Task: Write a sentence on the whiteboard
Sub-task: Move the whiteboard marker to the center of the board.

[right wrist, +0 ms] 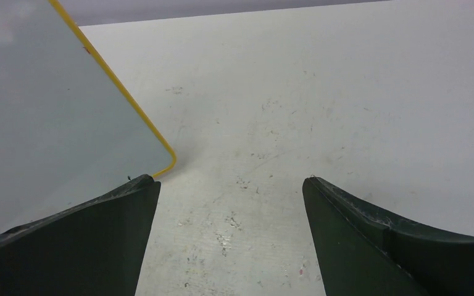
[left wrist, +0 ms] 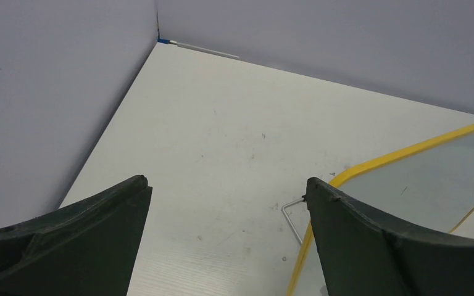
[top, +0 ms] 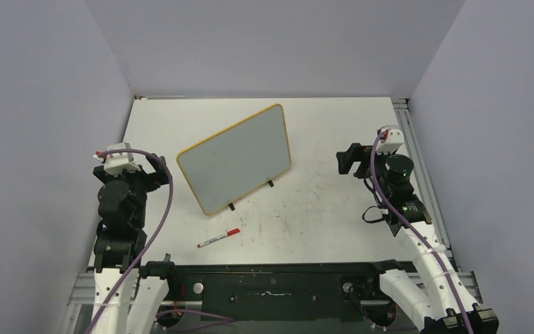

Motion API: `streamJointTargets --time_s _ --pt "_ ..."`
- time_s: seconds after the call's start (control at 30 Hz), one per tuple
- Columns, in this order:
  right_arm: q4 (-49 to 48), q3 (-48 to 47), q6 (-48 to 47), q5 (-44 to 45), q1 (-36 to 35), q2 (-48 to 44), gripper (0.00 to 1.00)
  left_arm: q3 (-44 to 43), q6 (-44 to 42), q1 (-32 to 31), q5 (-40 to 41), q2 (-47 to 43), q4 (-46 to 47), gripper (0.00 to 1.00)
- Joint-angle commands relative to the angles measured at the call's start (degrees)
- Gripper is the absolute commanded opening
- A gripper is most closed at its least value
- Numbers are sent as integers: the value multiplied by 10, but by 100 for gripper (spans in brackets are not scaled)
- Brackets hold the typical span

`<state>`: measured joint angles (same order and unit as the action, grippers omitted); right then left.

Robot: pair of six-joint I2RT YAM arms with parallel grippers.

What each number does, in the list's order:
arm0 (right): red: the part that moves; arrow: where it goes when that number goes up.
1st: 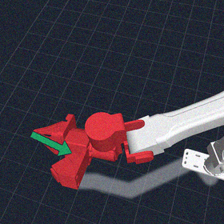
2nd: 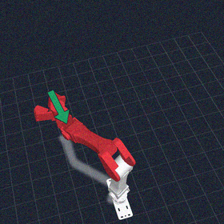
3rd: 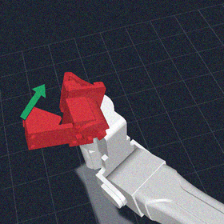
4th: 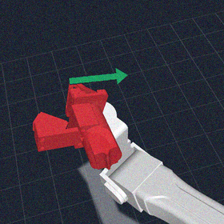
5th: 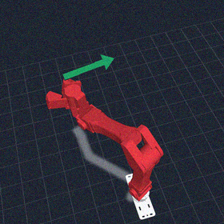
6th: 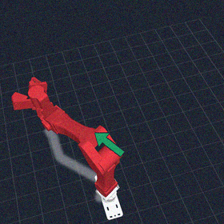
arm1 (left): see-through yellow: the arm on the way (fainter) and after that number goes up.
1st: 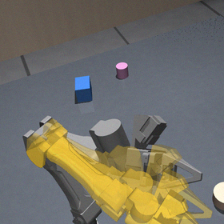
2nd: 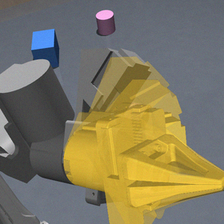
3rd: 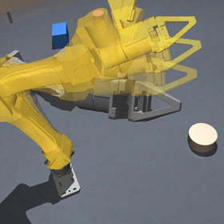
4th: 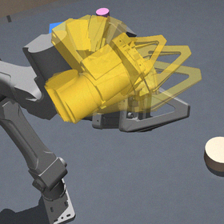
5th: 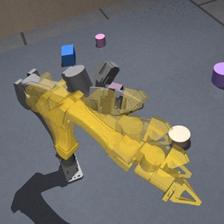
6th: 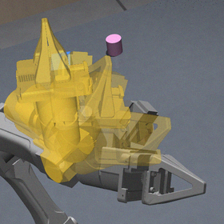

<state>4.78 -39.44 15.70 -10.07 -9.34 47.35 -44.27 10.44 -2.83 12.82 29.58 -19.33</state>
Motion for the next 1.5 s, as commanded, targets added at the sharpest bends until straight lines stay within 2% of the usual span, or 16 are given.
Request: streamJointTargets --time_s 0.0,0.17,0.37,0.53,0.6,0.7,0.87,0.97,1.1,1.47 --pt "-16 -22 -8 -26 1 0 90 -15 12 4 2 9 25 96" --pt "-22 -21 -17 -36 -20 7 90 -15 14 4 5 11 24 96" --pt "-16 -35 -41 -14 -83 18 90 -12 15 4 5 12 25 96" --pt "-37 -41 -46 -71 -150 55 90 -8 14 4 -9 9 32 96" --pt "-51 -46 -49 -81 -207 97 91 -2 12 4 -18 7 36 96" --pt "-61 -73 -71 -36 -337 159 93 -3 4 5 -16 11 27 96" --pt "-104 -124 -74 -52 -457 293 100 1 4 6 -13 11 23 96" --pt "-86 -181 -101 -45 -518 378 91 1 5 6 -4 14 20 96" --pt "-54 -247 -138 -38 -565 473 78 2 5 7 7 15 19 96" --pt "-11 -330 -187 12 -623 604 69 3 6 7 14 17 19 96"
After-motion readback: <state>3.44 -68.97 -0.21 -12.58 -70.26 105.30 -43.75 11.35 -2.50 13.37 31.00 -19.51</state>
